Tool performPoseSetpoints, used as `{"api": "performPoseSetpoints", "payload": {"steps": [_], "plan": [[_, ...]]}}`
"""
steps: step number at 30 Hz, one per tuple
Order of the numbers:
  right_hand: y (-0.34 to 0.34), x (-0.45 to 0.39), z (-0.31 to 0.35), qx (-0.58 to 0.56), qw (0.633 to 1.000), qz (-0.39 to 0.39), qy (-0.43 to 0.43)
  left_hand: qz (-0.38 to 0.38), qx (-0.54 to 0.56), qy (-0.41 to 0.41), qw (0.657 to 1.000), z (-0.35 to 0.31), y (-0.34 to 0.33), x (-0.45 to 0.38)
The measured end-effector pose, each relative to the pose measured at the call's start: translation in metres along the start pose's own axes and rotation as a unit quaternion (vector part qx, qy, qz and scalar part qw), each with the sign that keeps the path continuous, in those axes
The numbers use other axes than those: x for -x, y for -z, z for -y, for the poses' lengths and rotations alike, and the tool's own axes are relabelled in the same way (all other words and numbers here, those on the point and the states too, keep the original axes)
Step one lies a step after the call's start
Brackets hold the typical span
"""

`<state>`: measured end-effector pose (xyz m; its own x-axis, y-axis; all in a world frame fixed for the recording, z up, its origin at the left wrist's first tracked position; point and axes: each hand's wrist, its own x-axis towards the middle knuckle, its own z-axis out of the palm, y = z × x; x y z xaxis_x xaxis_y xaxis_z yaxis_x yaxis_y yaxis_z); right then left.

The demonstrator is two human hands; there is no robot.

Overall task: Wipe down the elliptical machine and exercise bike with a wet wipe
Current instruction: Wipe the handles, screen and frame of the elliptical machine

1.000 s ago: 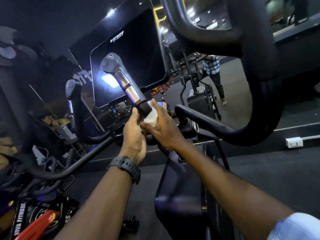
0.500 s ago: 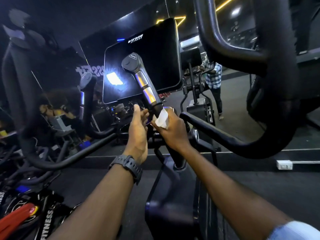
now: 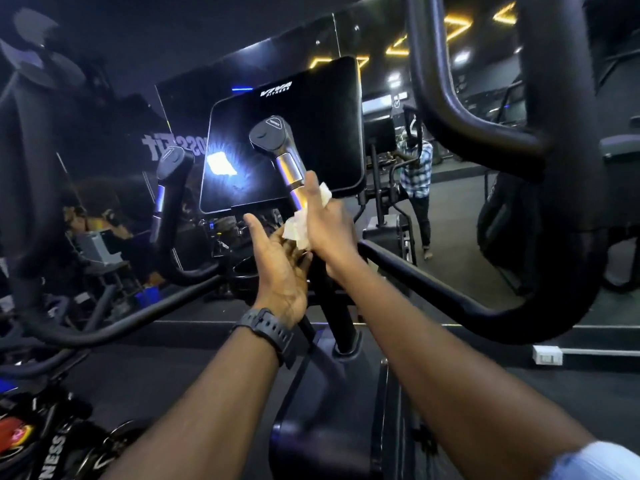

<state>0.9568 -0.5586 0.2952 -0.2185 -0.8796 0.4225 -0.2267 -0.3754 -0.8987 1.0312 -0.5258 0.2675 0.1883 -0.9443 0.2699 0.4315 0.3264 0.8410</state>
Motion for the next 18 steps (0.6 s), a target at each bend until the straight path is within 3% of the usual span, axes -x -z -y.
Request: {"api": "performPoseSetpoints", "payload": {"steps": [4, 6, 9, 11, 14, 18], "plan": [[0.008, -0.027, 0.038, -0.168, 0.973, 0.135, -0.087, 0.039, 0.024, 0.016, 0.999, 0.000, -0.007, -0.008], [0.008, -0.025, 0.039, -0.205, 0.966, 0.136, -0.082, 0.071, 0.037, 0.028, 0.996, -0.003, -0.011, -0.012], [0.003, 0.007, 0.008, -0.015, 0.999, 0.014, 0.041, 0.083, 0.068, 0.060, 0.992, -0.001, -0.014, -0.017], [0.000, 0.019, 0.000, 0.081, 0.988, -0.059, 0.117, 0.080, 0.092, 0.079, 0.989, -0.003, -0.010, -0.024], [-0.015, -0.011, 0.034, 0.152, 0.973, -0.097, 0.147, 0.142, 0.125, 0.070, 0.979, -0.010, -0.004, -0.046], [-0.028, -0.042, 0.074, 0.222, 0.963, -0.114, 0.105, 0.198, 0.197, 0.155, 0.948, -0.017, 0.001, -0.053]]}}
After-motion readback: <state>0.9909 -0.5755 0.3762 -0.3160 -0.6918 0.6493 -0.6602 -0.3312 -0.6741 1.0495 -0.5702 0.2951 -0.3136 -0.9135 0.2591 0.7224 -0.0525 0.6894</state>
